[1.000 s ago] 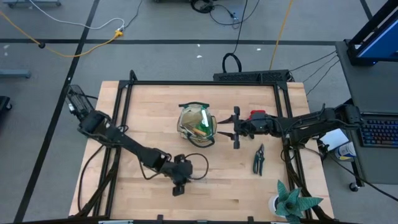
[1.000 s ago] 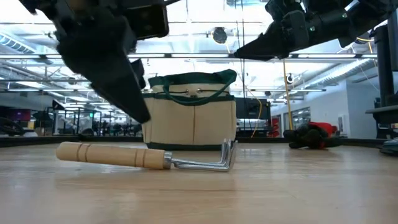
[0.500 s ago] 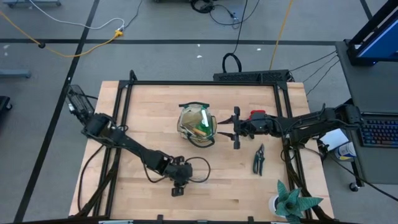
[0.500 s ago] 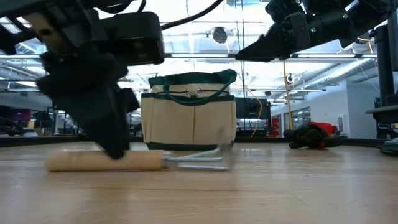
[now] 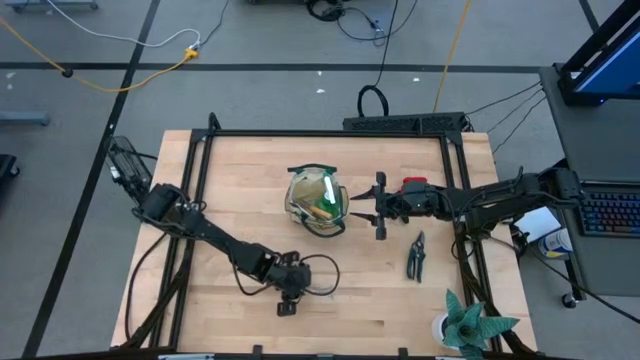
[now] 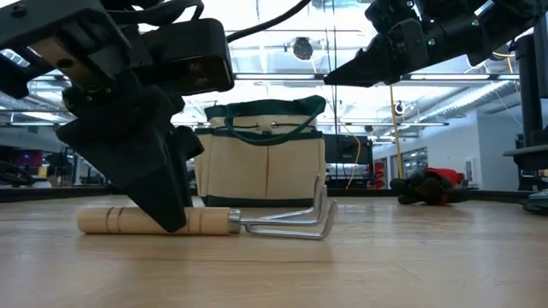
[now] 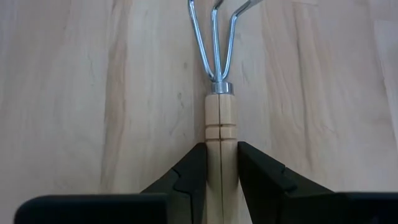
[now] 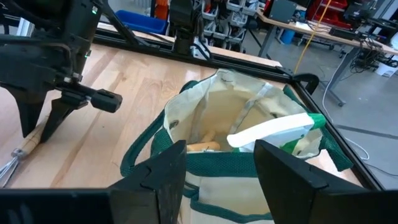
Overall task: Pick & Place Garden tools in Gardening bag
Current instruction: Put the brown hand rake into the brown gardening bag
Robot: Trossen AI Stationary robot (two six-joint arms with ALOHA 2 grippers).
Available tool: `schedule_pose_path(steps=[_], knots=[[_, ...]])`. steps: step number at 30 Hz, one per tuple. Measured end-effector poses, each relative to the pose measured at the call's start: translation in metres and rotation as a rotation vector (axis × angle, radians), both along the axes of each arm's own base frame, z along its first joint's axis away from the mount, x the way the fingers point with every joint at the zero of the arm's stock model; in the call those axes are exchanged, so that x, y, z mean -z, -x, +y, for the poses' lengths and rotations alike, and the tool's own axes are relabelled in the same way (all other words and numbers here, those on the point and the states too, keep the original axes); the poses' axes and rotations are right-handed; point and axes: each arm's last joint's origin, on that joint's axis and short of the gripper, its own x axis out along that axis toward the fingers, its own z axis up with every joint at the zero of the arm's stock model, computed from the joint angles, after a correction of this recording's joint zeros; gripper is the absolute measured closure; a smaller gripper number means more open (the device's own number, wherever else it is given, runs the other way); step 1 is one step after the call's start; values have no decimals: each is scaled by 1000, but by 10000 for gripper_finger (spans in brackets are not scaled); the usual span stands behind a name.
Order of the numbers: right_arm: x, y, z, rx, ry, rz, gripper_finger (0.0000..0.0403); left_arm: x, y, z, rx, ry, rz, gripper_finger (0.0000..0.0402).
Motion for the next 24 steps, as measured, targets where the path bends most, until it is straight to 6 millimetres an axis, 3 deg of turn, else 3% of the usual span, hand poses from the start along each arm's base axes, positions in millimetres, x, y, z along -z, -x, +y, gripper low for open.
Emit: schedule_pose_path(steps=[14,24], knots=[[0,0,0,2,-7,-1,220,-2,-7,2,-34,54,-56,309],[1,0,0,0,-8,10,220,-30,-7,16,-63,43,-120,310]])
